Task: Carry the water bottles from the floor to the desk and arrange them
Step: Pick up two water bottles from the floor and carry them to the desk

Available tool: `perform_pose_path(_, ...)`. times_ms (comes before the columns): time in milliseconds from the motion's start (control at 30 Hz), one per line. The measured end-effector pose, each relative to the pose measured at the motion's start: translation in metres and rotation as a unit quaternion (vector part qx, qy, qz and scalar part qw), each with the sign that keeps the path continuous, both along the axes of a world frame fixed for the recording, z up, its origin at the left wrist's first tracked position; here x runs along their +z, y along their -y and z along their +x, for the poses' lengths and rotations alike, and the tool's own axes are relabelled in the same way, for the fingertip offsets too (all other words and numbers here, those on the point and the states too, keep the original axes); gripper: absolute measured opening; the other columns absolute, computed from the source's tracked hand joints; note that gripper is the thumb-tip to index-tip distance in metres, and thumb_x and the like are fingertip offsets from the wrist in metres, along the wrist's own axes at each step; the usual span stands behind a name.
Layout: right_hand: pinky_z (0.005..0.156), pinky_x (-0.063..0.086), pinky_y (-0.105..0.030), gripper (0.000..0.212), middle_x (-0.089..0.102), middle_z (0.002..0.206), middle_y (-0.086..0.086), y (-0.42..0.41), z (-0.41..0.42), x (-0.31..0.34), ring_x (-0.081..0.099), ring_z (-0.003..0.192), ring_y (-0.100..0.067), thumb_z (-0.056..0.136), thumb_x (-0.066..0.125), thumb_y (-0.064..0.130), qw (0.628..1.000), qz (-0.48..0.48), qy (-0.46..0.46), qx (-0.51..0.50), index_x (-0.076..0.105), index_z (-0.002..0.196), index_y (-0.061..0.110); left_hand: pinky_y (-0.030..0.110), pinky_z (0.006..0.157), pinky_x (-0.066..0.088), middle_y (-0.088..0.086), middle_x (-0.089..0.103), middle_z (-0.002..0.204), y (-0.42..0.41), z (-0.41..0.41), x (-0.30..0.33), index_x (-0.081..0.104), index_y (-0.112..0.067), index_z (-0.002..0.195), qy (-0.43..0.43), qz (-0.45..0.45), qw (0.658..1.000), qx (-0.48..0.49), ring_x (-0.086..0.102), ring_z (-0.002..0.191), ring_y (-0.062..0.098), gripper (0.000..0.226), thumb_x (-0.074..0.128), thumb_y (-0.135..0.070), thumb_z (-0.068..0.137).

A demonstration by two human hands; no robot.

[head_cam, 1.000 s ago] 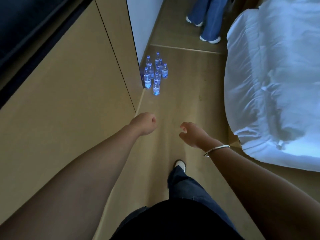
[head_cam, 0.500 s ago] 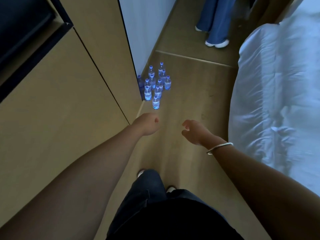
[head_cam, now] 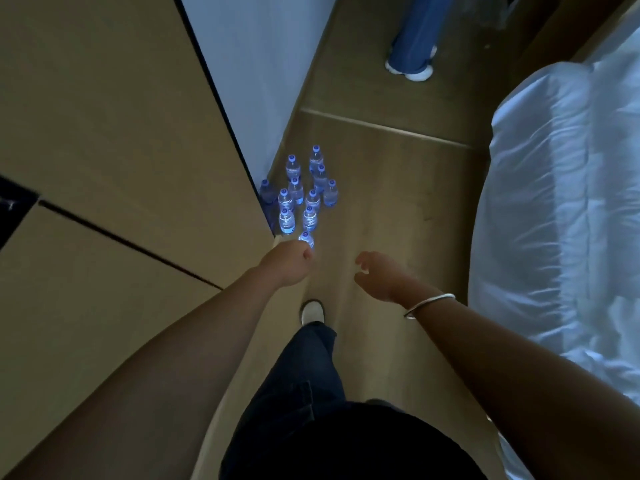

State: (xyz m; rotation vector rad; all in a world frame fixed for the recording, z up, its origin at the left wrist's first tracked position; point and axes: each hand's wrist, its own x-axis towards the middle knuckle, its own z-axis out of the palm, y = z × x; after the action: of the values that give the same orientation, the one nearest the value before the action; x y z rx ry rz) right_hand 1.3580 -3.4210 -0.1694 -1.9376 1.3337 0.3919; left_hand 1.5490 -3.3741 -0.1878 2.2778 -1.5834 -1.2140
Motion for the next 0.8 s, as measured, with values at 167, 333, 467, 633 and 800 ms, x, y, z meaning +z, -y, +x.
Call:
perform_pose_path(167,0.104,0.031,-0.029,0.045,0.044,0.139,-0.009,0.07,0.041,-0.007,0.042,0.127,-0.024,0.093,0.047,0.024,1.0,0.023,-0.002,-0.001,0.041,0.136,0.011,0.037,0.084,0.046,0.009,0.059,0.094,0.064,0.039,-0.009,0.063,-0.004,0.092,-0.011,0.043,0.999,0.012,0.057,0.093,0.024,0.02,0.051,-0.019,0.086)
perform_pose_path(333,0.102,0.032,-0.028,0.044,0.046,0.138,-0.01,0.125,0.057,-0.013,0.044,0.126,-0.025,0.093,0.048,0.023,1.0,0.03,-0.002,-0.001,0.043,0.134,0.01,0.036,0.085,0.048,0.014,0.065,0.101,0.102,0.051,-0.021,0.065,-0.003,0.093,-0.023,0.072,0.997,0.028,0.059,0.095,0.028,0.022,0.05,-0.017,0.086)
perform_pose_path(467,0.103,0.033,-0.032,0.043,0.049,0.135,-0.01,0.157,0.061,-0.024,0.046,0.123,-0.026,0.092,0.049,0.023,0.999,0.031,-0.008,0.016,0.044,0.133,0.01,0.033,0.088,0.046,0.008,0.063,0.108,0.119,0.052,-0.033,0.064,-0.006,0.1,-0.035,0.092,0.994,0.051,0.058,0.1,0.025,0.023,0.05,-0.018,0.086)
perform_pose_path(633,0.102,0.034,-0.031,0.042,0.05,0.132,-0.01,0.203,0.064,-0.044,0.046,0.122,-0.024,0.092,0.048,0.024,0.997,0.072,-0.006,0.04,0.045,0.132,0.011,0.03,0.087,0.044,0.008,0.061,0.114,0.152,0.043,-0.056,0.063,-0.008,0.105,-0.061,0.114,0.984,0.125,0.057,0.104,0.025,0.024,0.051,-0.018,0.087)
perform_pose_path(800,0.096,0.035,-0.029,0.039,0.053,0.129,-0.01,0.251,0.062,-0.091,0.049,0.117,-0.025,0.091,0.049,0.023,0.986,0.104,-0.012,0.131,0.048,0.127,0.009,0.025,0.089,0.04,0.007,0.065,0.114,0.184,0.024,-0.107,0.064,-0.011,0.105,-0.079,0.115,0.953,0.268,0.058,0.108,0.022,0.021,0.055,-0.017,0.087)
